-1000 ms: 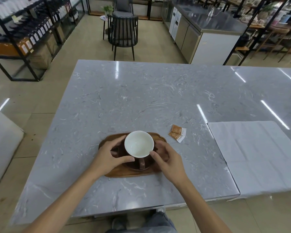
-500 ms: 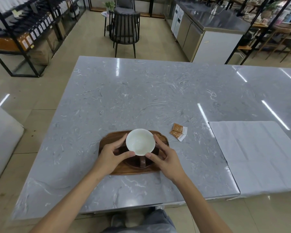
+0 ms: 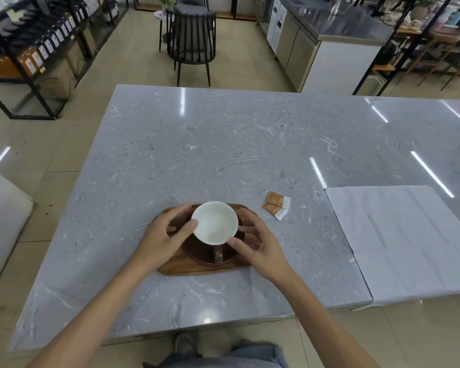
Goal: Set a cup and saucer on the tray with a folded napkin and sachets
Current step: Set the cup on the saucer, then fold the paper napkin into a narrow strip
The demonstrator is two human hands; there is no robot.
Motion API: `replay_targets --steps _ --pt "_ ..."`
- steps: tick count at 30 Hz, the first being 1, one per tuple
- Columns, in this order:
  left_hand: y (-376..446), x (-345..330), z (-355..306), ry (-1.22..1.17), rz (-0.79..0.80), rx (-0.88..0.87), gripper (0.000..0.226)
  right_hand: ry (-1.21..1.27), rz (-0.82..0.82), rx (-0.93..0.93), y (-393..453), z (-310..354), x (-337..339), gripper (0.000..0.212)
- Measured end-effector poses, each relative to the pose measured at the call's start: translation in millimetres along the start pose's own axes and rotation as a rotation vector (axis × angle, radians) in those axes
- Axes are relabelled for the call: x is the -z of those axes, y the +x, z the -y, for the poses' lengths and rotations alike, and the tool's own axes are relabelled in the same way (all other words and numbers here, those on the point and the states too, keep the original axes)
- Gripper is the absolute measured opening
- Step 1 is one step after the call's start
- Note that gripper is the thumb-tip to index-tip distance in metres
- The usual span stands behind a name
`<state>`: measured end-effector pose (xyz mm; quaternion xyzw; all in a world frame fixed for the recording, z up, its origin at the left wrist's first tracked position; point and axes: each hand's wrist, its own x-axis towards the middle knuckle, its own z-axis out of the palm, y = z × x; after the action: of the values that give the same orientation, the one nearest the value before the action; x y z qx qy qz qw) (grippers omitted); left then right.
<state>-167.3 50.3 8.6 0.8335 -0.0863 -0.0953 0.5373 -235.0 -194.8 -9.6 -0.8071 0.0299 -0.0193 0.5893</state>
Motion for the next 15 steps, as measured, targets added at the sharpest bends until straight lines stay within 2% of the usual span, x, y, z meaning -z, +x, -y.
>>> replay_targets --steps 4,7,10,15 --pt "7 -6 -29 0.159 -0.075 -0.133 0.037 -0.050 -0.050 0.024 1 -2 35 0.054" --pt "13 -33 -58 0.295 -0.094 -0.300 0.031 -0.190 -0.068 0.052 -4 -8 73 0.047" --pt "15 -81 -81 0.329 0.020 -0.434 0.030 -0.318 -0.113 0.058 -15 -22 112 0.040" --pt "8 -186 -83 0.409 0.357 -0.518 0.030 -0.517 -0.224 -0.005 -40 -58 181 0.034"
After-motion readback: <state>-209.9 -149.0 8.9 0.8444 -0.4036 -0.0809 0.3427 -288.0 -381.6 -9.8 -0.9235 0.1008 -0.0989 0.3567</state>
